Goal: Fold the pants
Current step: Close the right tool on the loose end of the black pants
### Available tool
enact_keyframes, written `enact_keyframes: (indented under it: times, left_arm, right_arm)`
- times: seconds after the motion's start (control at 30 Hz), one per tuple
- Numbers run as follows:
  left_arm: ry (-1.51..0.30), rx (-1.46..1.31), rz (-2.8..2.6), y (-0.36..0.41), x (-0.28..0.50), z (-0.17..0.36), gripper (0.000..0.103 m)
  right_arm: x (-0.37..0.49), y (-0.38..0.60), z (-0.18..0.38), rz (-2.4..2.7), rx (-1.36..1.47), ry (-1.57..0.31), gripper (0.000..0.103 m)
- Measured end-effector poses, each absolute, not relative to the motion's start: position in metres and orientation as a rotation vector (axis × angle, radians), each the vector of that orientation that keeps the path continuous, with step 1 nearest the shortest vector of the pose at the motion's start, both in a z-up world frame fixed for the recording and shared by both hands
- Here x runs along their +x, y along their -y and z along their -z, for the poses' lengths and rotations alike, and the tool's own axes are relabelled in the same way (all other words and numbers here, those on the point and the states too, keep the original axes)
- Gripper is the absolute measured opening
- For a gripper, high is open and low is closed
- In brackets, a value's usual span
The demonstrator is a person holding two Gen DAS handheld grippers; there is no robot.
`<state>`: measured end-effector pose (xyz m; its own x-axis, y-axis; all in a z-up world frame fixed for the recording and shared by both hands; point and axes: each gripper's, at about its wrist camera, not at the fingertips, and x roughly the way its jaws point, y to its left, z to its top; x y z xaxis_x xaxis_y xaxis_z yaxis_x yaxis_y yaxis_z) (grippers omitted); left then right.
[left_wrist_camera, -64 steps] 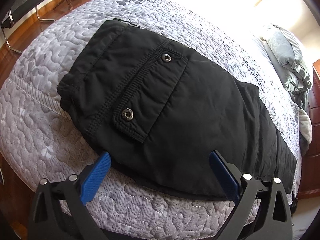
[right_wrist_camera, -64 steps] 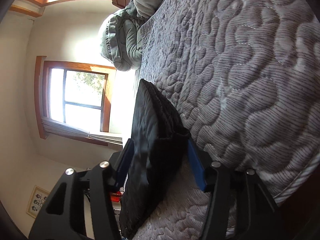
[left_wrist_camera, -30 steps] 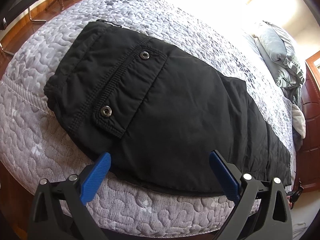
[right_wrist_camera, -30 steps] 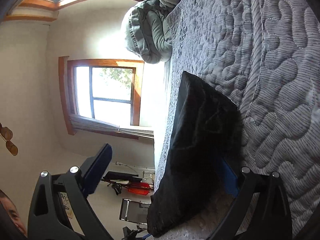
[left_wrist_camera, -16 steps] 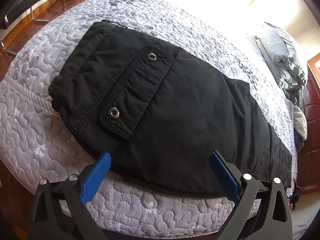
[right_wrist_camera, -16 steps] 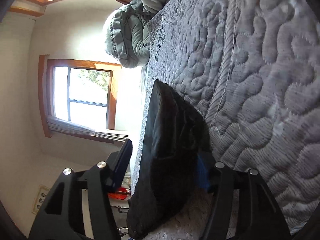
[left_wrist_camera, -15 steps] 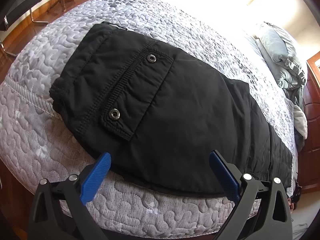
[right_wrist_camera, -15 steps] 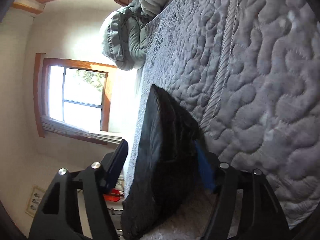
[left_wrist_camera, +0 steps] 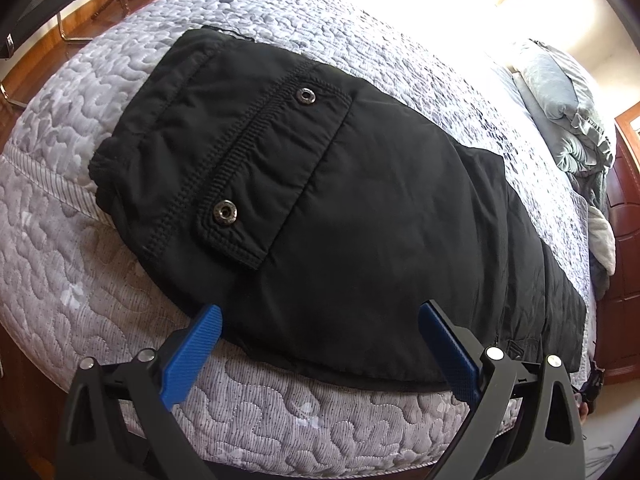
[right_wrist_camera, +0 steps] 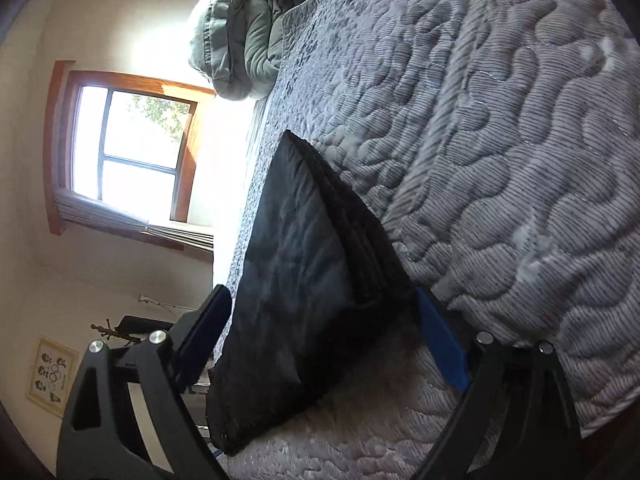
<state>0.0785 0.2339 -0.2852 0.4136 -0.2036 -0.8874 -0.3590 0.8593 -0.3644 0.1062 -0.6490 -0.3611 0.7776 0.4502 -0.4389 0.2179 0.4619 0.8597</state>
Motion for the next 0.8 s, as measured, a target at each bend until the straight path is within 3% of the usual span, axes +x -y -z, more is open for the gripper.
enact_keyframes:
  times: [0.17, 0.27, 0.33, 0.4, 0.5, 0.8]
  left_arm:
    - [-1.148, -0.553, -0.083, -0.229, 0.079, 0.283, 0.099]
    - [-1.152, -0.552, -0.09, -0.23, 0.08, 0.284, 0.099]
    - [-1.149, -0.566, -0.094, -0.232, 0.081, 0.286, 0.099]
    - [-1.144, -0.577, -0.095, -0.233, 0.081, 0.286, 0.099]
    - [-1.137, -0.574, -0.09, -0.236, 0.079, 0.284, 0.099]
    - [-1.111, -0.595, -0.096, -0.246, 0.078, 0.281, 0.098]
  right_arm:
    - [0.112, 0.644, 0.36, -0.153, 1.083, -0.668, 0.089]
    - [0.11, 0.64, 0.363, -0.247, 1.137, -0.653, 0.056]
    - [0.112, 0.639, 0.366, -0.243, 1.141, -0.658, 0.05]
    - [0.114, 0.641, 0.375, -0.223, 1.179, -0.661, 0.033]
    - [0.11, 0.643, 0.375, -0.21, 1.191, -0.646, 0.021]
    - [0.097, 0.63, 0.337, -0.16, 1.082, -0.636, 0.015]
